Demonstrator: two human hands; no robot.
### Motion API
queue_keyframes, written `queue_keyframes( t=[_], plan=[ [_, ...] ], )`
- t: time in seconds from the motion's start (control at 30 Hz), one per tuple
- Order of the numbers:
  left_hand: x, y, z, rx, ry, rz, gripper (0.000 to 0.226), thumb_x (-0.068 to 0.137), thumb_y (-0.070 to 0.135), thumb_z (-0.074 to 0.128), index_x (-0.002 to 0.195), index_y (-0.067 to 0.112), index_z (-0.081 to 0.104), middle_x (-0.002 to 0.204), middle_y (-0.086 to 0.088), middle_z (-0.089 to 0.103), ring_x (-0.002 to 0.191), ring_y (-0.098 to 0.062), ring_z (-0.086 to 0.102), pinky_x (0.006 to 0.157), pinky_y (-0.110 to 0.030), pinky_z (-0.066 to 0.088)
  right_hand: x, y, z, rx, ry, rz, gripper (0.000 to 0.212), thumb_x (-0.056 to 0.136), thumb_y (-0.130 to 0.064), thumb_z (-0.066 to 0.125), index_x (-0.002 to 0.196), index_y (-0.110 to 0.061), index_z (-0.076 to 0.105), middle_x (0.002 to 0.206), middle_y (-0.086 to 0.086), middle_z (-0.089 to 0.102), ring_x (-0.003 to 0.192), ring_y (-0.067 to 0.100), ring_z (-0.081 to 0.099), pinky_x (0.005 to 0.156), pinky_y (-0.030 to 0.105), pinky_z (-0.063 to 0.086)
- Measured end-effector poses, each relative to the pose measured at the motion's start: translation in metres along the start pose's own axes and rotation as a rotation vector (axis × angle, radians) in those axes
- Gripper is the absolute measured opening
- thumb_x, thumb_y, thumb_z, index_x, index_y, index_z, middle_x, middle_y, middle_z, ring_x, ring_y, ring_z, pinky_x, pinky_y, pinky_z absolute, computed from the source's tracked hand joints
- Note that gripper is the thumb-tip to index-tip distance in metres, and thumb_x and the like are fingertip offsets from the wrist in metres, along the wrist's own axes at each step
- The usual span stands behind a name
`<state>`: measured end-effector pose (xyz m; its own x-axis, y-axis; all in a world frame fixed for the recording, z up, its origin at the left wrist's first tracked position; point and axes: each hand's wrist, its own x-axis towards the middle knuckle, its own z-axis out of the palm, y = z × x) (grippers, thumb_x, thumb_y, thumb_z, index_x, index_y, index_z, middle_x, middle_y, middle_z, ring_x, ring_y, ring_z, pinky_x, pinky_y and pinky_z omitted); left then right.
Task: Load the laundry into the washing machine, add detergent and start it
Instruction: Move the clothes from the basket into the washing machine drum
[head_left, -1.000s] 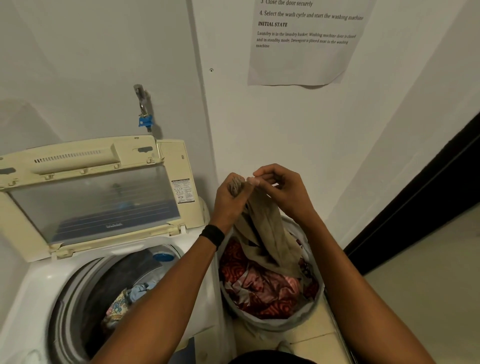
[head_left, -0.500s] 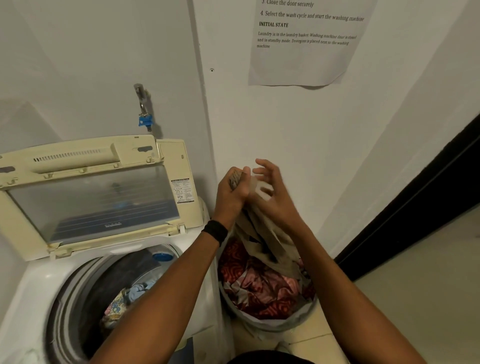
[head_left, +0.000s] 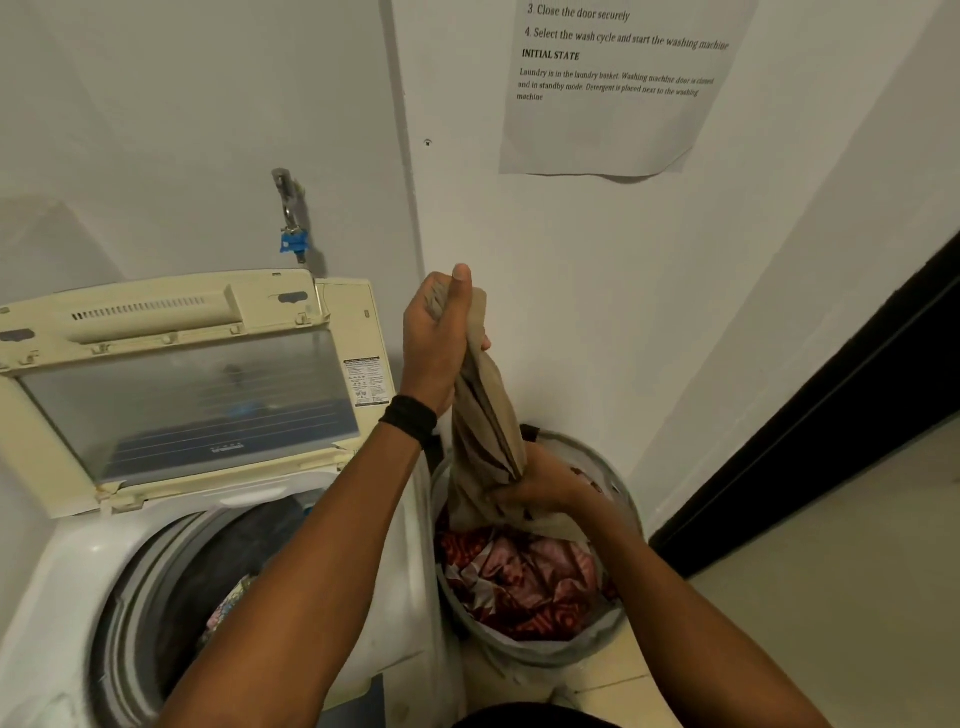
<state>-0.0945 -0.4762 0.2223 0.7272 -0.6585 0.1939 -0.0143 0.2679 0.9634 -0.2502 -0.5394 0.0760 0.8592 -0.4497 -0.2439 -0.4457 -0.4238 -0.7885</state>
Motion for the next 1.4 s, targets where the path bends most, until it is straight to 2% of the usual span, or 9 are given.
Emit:
queue_keyframes(
  t=[0.13,0.27,0.4,0.53,0.7,0.87,1.1,1.3,1.4],
  plan=[
    [0.007,-0.012,-0.020,0.298,0.017,0.215,0.040,0.095,0.053,0.061,0.091,0.014,0.050,0.071,0.003,0.051,0.063,-0.014,0.052,0.059,-0.030,0.050,-0.014,-0.006,-0.017,0.035,0.154,-0.083,0.057,0.073,-0.043,0.077,0.121,-0.017,0.062,0.111,0.002,0.070,0.101,0.021,0.068,0.089,0.047,0.057],
    [0.004,-0.033,-0.038,0.670,-0.219,0.291,0.050,0.090,0.067,0.058,0.114,0.024,0.056,0.097,0.003,0.063,0.086,-0.014,0.061,0.076,-0.024,0.051,-0.034,-0.044,-0.062,0.227,0.473,-0.274,0.037,0.083,-0.022,0.075,0.118,-0.014,0.064,0.109,0.001,0.071,0.102,0.014,0.068,0.087,0.029,0.054],
    [-0.020,-0.052,-0.017,0.655,-0.463,0.231,0.052,0.091,0.069,0.051,0.125,0.030,0.058,0.107,0.004,0.066,0.096,-0.011,0.060,0.084,-0.016,0.048,-0.030,-0.078,-0.083,0.269,0.530,-0.434,0.037,0.090,-0.015,0.072,0.126,-0.013,0.067,0.124,0.002,0.069,0.117,0.021,0.065,0.100,0.037,0.053],
    [-0.021,-0.044,-0.009,0.413,-0.276,0.162,0.030,0.100,0.041,0.063,0.097,0.011,0.065,0.085,-0.001,0.068,0.077,-0.014,0.064,0.072,-0.025,0.052,-0.027,-0.072,-0.079,0.196,0.549,-0.398,0.056,0.088,-0.012,0.074,0.140,-0.021,0.055,0.136,-0.003,0.058,0.122,0.018,0.058,0.102,0.036,0.051],
    [-0.014,-0.031,-0.006,0.224,-0.098,0.126,0.023,0.099,0.023,0.068,0.088,0.005,0.060,0.079,-0.010,0.065,0.072,-0.021,0.061,0.067,-0.031,0.055,-0.020,-0.037,-0.048,0.156,0.192,-0.168,0.091,0.078,-0.025,0.087,0.153,-0.026,0.035,0.141,-0.005,0.059,0.129,0.011,0.058,0.108,0.038,0.051],
    [-0.011,-0.034,-0.019,0.140,-0.011,0.087,0.020,0.095,0.022,0.071,0.088,0.007,0.061,0.079,-0.006,0.062,0.074,-0.019,0.059,0.066,-0.032,0.053,-0.023,-0.021,-0.039,0.226,0.341,-0.114,0.046,0.089,-0.001,0.070,0.131,-0.016,0.060,0.118,-0.008,0.068,0.104,-0.007,0.065,0.095,0.040,0.056],
    [-0.024,-0.043,-0.034,0.230,0.040,0.066,0.023,0.098,0.014,0.069,0.083,0.004,0.054,0.070,0.000,0.054,0.062,-0.006,0.050,0.060,-0.022,0.045,-0.021,-0.064,-0.059,0.863,0.675,-0.173,0.040,0.098,-0.015,0.065,0.136,-0.021,0.054,0.129,0.003,0.065,0.118,0.023,0.065,0.099,0.044,0.056],
    [-0.049,-0.058,-0.077,0.259,0.174,-0.003,0.009,0.099,0.038,0.053,0.099,0.028,0.053,0.102,-0.019,0.058,0.093,-0.030,0.057,0.083,-0.054,0.052,0.014,-0.130,0.007,0.952,0.497,-0.129,0.064,0.091,-0.044,0.063,0.149,-0.027,0.041,0.140,-0.001,0.058,0.123,0.015,0.062,0.098,0.034,0.056],
    [-0.066,-0.056,-0.120,0.343,0.397,-0.178,0.011,0.091,0.045,0.043,0.094,0.047,0.053,0.115,-0.007,0.052,0.113,-0.038,0.051,0.097,-0.065,0.045,0.031,-0.152,0.047,0.955,0.354,-0.106,0.070,0.091,-0.061,0.058,0.148,-0.024,0.046,0.143,0.004,0.059,0.129,0.022,0.060,0.107,0.048,0.051]
  ],
)
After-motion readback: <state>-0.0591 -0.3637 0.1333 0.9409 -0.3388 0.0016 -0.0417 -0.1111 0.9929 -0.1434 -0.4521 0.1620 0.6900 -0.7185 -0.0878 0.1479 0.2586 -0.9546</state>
